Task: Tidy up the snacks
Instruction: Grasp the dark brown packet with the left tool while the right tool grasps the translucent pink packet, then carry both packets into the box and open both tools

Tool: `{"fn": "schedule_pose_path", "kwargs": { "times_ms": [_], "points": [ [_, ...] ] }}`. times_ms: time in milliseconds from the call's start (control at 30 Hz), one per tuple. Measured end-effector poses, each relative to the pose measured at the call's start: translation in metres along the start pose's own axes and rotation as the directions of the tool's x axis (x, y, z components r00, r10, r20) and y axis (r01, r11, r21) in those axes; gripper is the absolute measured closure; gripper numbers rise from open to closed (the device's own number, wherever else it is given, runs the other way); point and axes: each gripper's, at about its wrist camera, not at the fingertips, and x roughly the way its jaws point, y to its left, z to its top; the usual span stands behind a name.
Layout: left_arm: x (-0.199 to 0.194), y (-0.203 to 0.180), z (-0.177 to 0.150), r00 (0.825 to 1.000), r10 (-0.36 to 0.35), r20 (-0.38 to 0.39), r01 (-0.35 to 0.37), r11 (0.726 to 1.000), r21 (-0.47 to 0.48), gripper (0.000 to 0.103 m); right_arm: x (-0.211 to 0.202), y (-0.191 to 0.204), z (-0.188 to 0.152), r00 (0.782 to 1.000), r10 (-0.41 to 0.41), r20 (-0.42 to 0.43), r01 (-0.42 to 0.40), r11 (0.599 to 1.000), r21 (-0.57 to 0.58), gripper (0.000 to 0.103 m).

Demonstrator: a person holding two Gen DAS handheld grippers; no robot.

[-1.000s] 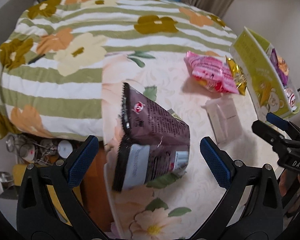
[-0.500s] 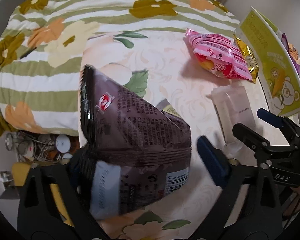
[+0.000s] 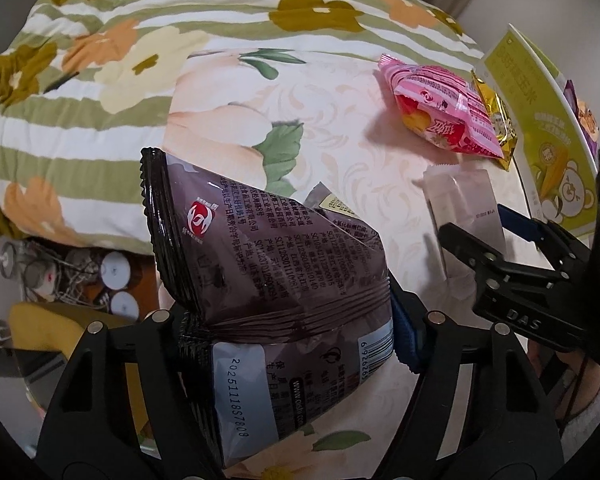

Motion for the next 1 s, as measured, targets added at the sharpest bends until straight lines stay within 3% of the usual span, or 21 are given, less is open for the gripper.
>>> {"fn": "schedule_pose_path", "kwargs": {
  "times_ms": [267, 633, 867, 1000],
  "points": [
    [-0.003, 0.003, -0.007, 1.000, 0.010, -0.001, -0.010, 1.000, -0.004, 0.032, 0.012, 0.008, 0.003, 0.999, -0.037, -0.022, 0.036, 0.999, -0.034, 0.043],
    [-0.034, 0.003, -0.013, 0.999, -0.003, 0.044, 0.004, 1.000, -0.009, 0.032, -0.009, 0.019, -0.001, 0.999, 0.021, -0.030, -0.021, 1.000, -0.007, 0.045],
    [-0.075, -0.012, -0.005, 0.994, -0.060, 0.088, 0.060, 0.998, 0.003, 0.032, -0.060, 0.019, -0.002, 0.998, 0.035, 0.047, -0.036, 0.999, 0.024, 0.045],
    [-0.104, -0.038, 0.007, 0.985, -0.084, 0.148, 0.076, 0.995, 0.061, 0.032, -0.105, 0.006, -0.003, 0.994, 0.036, 0.103, -0.044, 0.997, 0.068, 0.045]
  ]
}}
